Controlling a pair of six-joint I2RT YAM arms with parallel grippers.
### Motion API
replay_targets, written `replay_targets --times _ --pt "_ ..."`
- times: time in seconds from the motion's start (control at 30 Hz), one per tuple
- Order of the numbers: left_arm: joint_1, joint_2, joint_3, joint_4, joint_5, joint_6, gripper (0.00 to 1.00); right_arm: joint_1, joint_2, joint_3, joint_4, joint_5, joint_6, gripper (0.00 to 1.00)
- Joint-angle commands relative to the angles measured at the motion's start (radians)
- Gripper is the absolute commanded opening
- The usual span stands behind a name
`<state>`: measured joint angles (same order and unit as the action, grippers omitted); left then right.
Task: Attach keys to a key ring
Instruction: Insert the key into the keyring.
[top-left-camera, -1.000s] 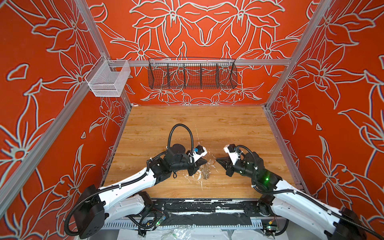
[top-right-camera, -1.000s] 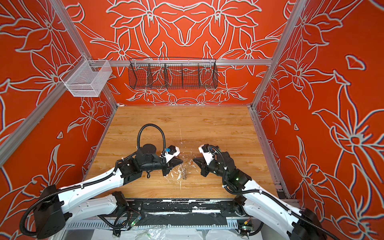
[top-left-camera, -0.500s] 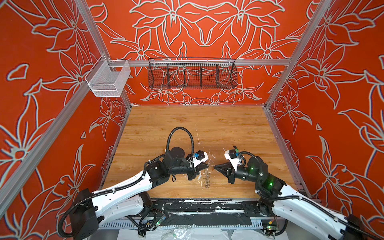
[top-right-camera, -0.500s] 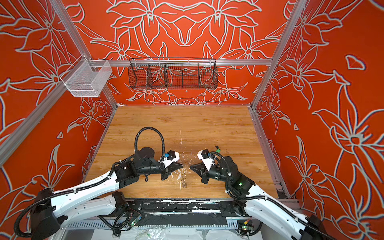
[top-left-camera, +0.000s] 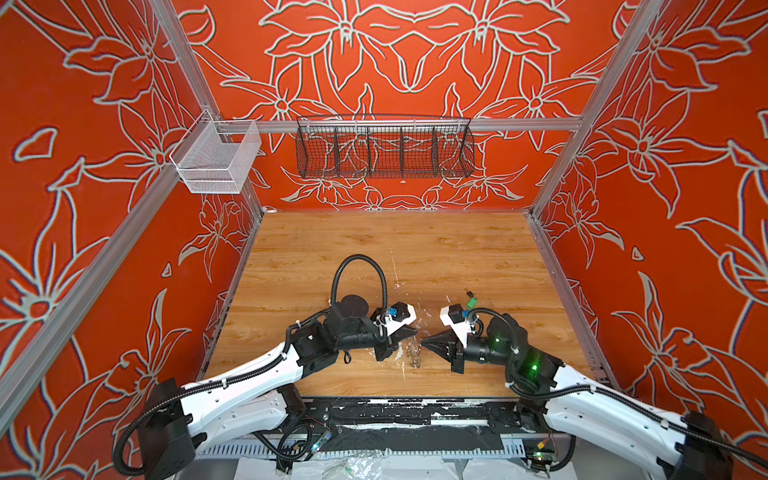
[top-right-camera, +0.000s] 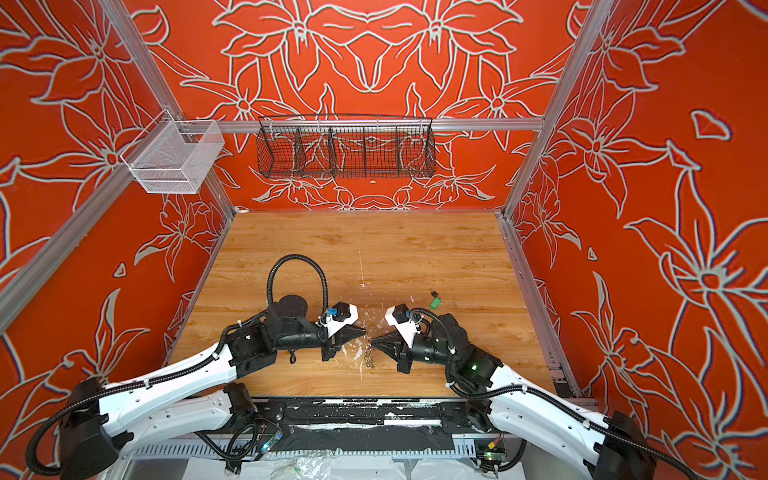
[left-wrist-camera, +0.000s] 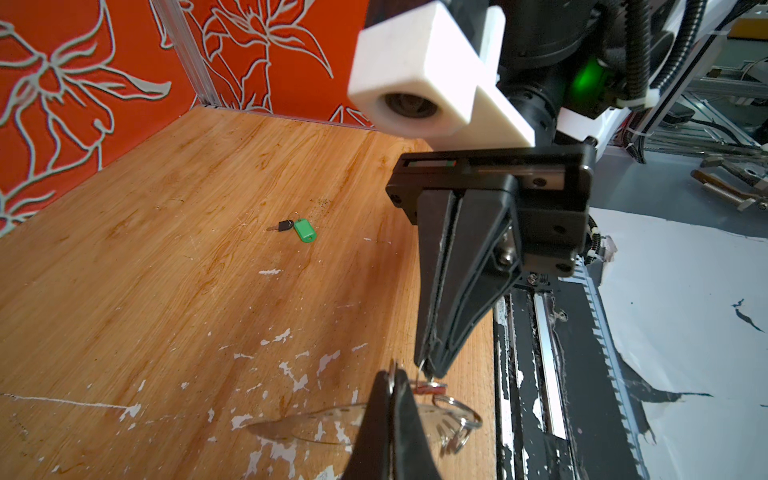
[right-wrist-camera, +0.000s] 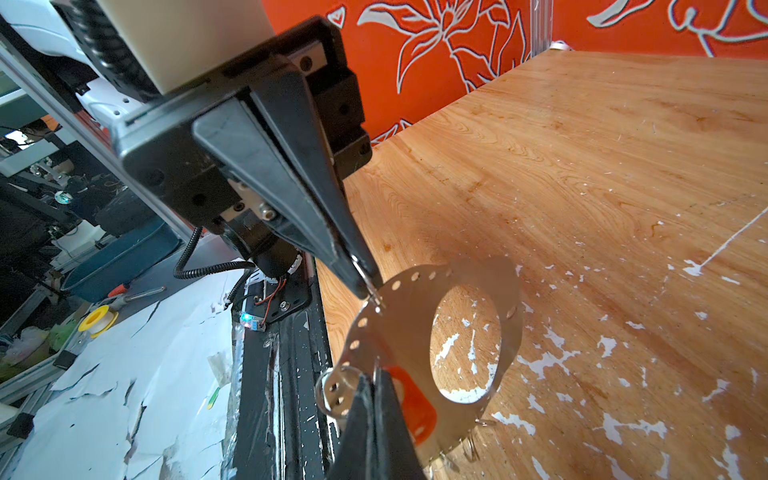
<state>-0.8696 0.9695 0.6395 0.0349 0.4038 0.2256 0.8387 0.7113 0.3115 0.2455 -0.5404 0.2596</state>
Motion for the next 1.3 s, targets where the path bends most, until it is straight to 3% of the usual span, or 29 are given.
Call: replay_targets --times 0.0,0.67,1.27 --pt "-0.009 -0.002 0.018 0.010 0.011 0.027 0.00 0.012 -0.010 0.017 0.041 0.012 0.000 0.00" --pt "-0.022 0.009 0.033 -0.008 0.044 0.050 0.00 0.021 -0.050 0.000 0.063 0.066 0.044 0.00" --pt "-0.029 -0.038 -0.010 0.023 0.072 0.080 0.00 0.022 0.049 0.023 0.074 0.113 0.055 0.00"
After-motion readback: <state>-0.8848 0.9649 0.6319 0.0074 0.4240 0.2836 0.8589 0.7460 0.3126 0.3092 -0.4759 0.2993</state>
